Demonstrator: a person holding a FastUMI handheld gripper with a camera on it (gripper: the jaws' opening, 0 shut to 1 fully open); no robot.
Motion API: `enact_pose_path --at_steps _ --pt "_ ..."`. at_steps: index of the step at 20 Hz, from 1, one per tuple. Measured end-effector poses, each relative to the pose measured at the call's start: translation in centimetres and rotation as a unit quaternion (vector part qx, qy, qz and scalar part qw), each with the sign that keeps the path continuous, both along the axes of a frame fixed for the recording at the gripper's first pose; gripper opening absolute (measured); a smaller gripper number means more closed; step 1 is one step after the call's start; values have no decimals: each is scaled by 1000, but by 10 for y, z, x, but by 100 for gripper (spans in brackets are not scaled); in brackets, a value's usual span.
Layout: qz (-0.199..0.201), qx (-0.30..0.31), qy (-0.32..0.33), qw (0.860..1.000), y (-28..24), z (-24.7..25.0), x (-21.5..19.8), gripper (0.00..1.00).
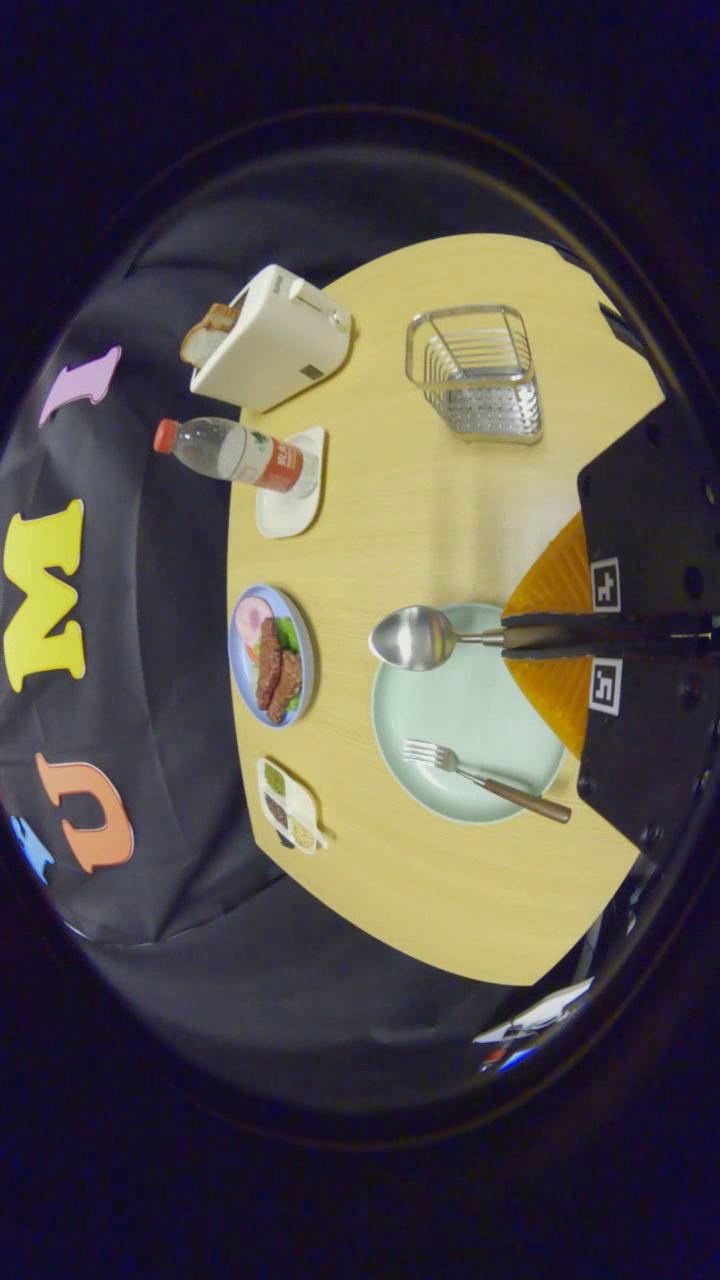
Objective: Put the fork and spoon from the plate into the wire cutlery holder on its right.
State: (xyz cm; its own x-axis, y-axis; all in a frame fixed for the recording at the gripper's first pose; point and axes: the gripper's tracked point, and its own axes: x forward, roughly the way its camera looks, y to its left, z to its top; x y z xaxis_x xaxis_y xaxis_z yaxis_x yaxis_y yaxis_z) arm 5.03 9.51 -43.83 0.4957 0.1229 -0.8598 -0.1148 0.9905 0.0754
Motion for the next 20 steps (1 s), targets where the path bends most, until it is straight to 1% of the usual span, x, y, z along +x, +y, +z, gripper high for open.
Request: enact_pose_path --at_steps 4,8,12,16,20 --pt "2 -14 -22 1000 -44 29 3 2" --pt "-16 -27 -24 999 -94 44 1 2" --pt "-40 -31 11 999 -139 44 -7 2" --pt "-69 -32 44 996 -171 40 -14 3" --pt "-69 -32 86 993 -183 32 -21 3"
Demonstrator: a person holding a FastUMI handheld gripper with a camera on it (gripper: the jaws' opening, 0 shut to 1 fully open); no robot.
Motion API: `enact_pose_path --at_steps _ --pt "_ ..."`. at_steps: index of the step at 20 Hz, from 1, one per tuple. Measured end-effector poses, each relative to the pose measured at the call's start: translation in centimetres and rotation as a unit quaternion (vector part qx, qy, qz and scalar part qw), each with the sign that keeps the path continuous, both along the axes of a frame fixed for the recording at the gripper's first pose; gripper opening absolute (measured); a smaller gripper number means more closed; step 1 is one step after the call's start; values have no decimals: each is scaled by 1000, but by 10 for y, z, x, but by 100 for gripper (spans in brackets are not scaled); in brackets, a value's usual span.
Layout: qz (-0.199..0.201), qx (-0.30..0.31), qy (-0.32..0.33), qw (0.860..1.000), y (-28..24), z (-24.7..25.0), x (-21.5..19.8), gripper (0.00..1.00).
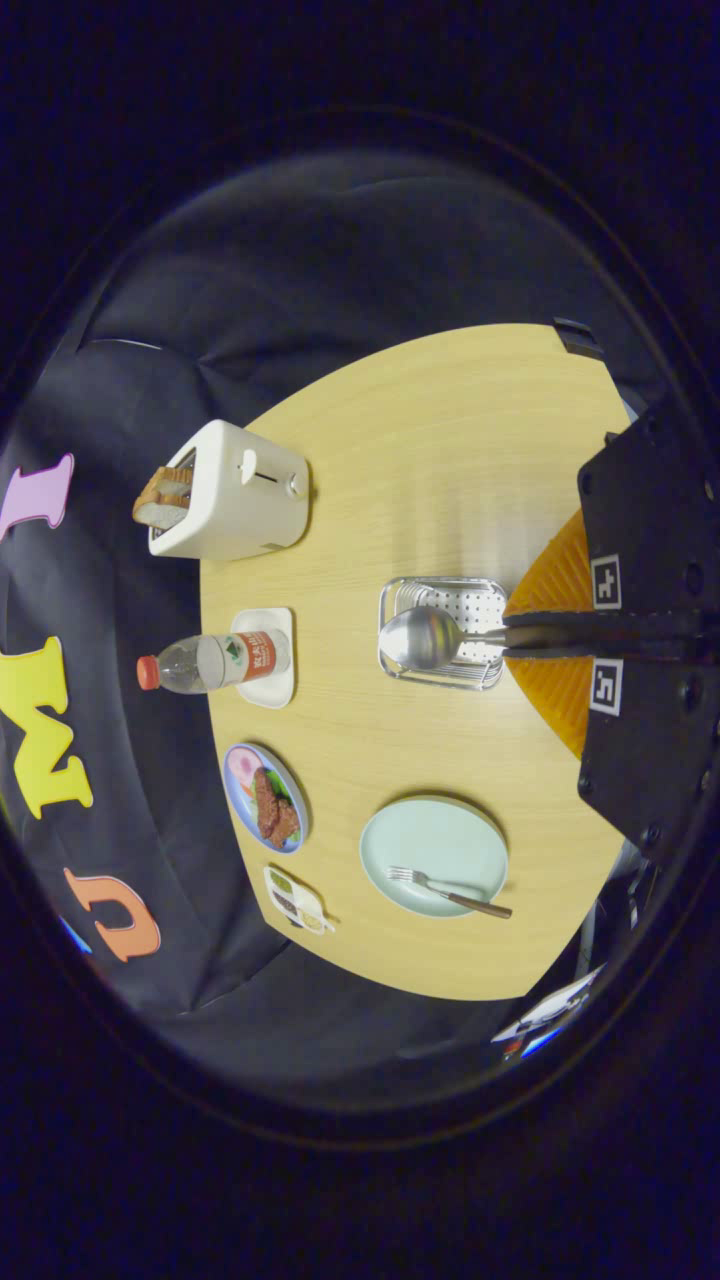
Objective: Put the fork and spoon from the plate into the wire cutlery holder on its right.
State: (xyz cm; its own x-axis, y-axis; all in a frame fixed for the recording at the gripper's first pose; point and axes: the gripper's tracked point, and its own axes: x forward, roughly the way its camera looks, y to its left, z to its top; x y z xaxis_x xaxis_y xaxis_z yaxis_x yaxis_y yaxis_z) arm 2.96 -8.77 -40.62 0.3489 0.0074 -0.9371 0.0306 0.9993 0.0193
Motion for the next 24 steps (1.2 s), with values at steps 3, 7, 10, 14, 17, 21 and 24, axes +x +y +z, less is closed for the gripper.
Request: enact_pose_path --at_steps 3,7,10,14,17,21,24 --pt "-4 -1 9 1000 -4 -1 7 5" --pt "-12 -8 10 1000 -9 -2 25 4" --pt "-16 -22 11 1000 -13 -6 36 3" --pt "-9 -24 -4 1000 -3 -3 45 3" --pt "7 -16 -26 1000 20 3 52 8" --pt "40 5 -63 997 68 12 58 34" --pt "62 3 -79 995 105 12 57 56"
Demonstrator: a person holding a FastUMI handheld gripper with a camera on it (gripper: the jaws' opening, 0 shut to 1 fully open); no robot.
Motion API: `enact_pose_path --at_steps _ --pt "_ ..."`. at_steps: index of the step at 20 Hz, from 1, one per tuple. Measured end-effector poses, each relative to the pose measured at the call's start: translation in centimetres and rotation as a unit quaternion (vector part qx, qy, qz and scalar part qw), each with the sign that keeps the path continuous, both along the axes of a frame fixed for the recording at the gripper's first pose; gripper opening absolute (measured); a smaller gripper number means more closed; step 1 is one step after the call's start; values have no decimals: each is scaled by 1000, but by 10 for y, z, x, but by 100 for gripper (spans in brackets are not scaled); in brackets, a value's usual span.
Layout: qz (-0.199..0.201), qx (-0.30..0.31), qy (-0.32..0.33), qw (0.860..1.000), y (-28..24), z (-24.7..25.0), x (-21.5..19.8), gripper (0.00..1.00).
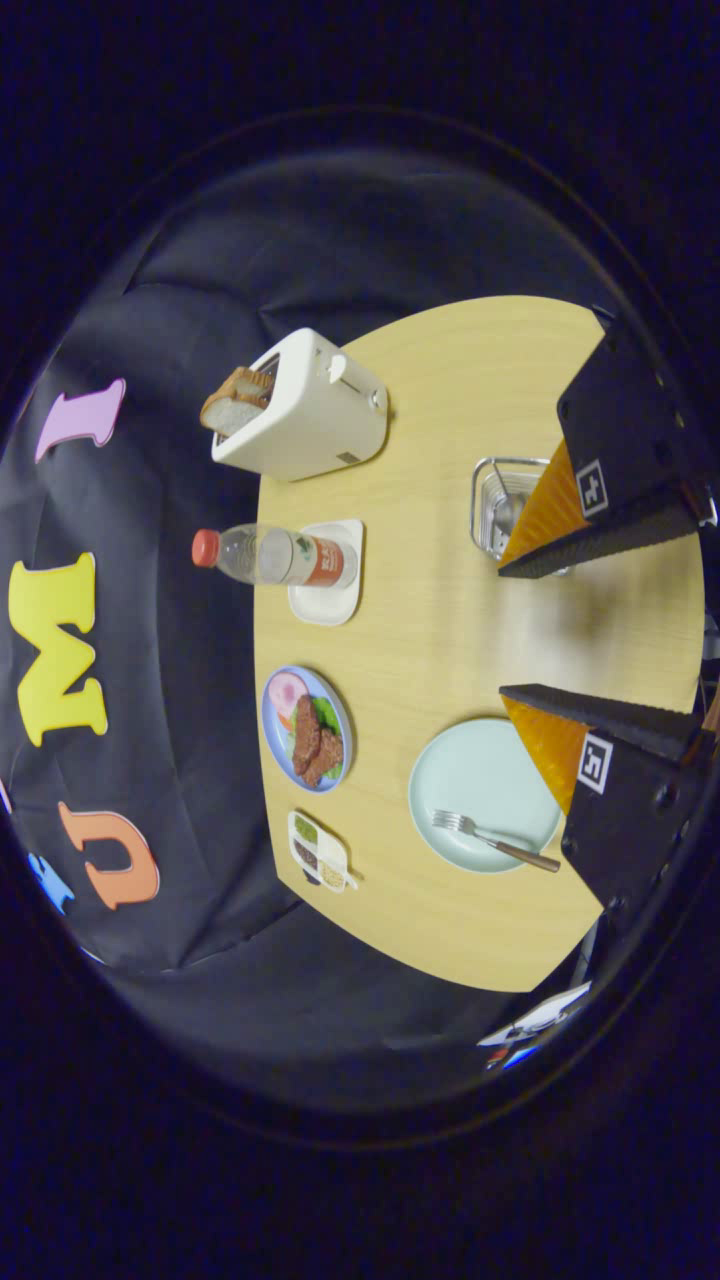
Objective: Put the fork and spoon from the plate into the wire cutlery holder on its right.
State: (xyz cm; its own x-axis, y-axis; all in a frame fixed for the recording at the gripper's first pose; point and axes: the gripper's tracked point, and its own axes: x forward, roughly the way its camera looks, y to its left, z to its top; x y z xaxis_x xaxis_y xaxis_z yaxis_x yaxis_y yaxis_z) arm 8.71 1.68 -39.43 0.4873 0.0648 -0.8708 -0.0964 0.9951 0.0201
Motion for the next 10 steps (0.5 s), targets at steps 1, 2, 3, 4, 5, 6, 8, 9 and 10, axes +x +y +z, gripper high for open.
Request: enact_pose_path --at_steps 1,2,3,4,5,6,8,9,10 --pt "6 -1 -9 1000 14 0 1 64" --pt "15 -5 -19 1000 29 0 3 71" --pt "24 -4 -24 999 42 -3 3 79" --pt "32 0 -22 999 61 -8 0 83" --pt "37 5 -15 999 76 -13 -4 86" --pt "38 10 -9 999 91 -18 -7 90" --pt "41 22 3 999 122 -27 -11 91" --pt "43 29 10 999 137 -32 -14 91" --pt "44 34 17 998 153 -36 -17 91"
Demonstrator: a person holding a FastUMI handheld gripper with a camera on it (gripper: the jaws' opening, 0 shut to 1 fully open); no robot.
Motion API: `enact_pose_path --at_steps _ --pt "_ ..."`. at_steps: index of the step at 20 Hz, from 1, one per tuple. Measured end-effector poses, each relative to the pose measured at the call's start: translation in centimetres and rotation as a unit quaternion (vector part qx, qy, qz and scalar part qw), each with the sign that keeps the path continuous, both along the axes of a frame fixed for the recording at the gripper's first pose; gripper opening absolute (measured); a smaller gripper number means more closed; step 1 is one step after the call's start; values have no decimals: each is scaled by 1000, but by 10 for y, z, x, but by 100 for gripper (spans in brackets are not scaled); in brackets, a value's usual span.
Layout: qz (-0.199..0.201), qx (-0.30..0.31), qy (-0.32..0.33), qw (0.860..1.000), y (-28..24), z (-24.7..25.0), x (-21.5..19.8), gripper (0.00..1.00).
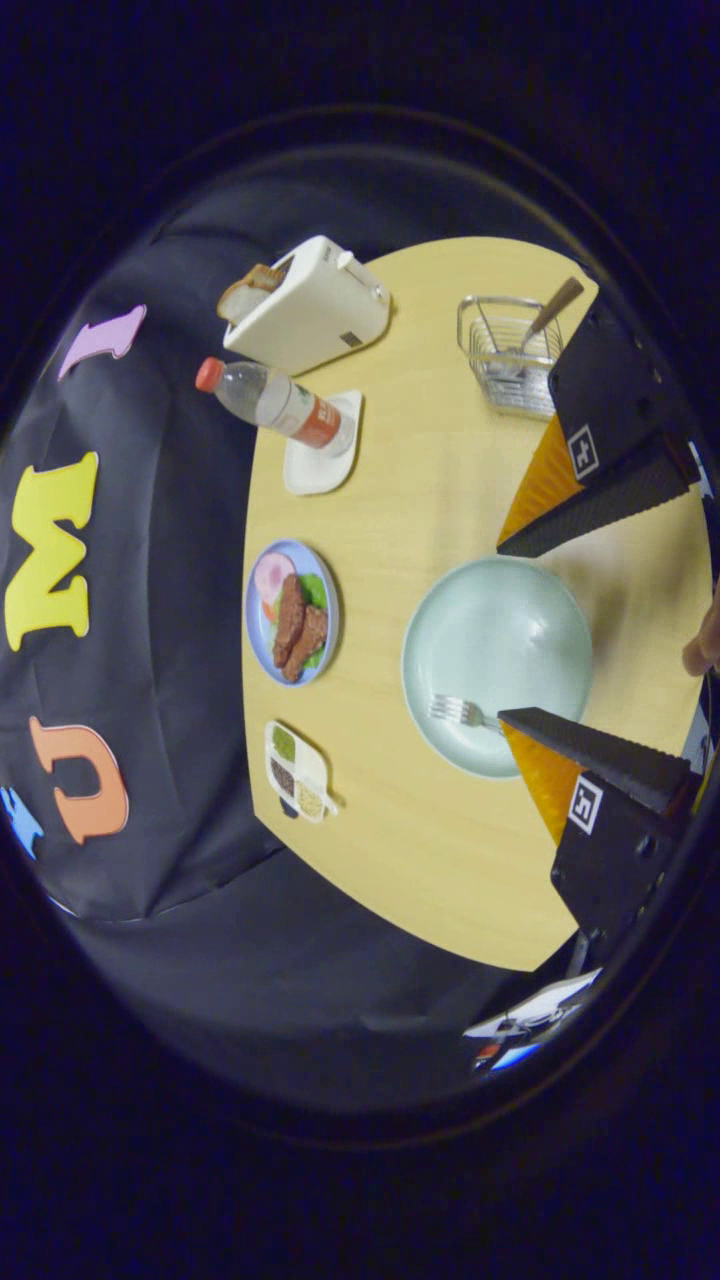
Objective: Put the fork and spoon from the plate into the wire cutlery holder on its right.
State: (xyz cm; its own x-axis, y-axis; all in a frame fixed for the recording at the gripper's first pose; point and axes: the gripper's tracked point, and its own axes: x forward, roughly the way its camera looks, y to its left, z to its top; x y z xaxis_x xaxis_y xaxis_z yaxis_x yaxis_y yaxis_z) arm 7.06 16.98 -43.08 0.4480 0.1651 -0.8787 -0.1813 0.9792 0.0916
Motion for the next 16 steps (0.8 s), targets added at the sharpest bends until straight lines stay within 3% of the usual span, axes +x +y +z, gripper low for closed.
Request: enact_pose_path --at_steps 9,16 --pt "14 25 32 999 92 -35 -12 91" --pt "7 28 54 998 111 -69 -24 92"
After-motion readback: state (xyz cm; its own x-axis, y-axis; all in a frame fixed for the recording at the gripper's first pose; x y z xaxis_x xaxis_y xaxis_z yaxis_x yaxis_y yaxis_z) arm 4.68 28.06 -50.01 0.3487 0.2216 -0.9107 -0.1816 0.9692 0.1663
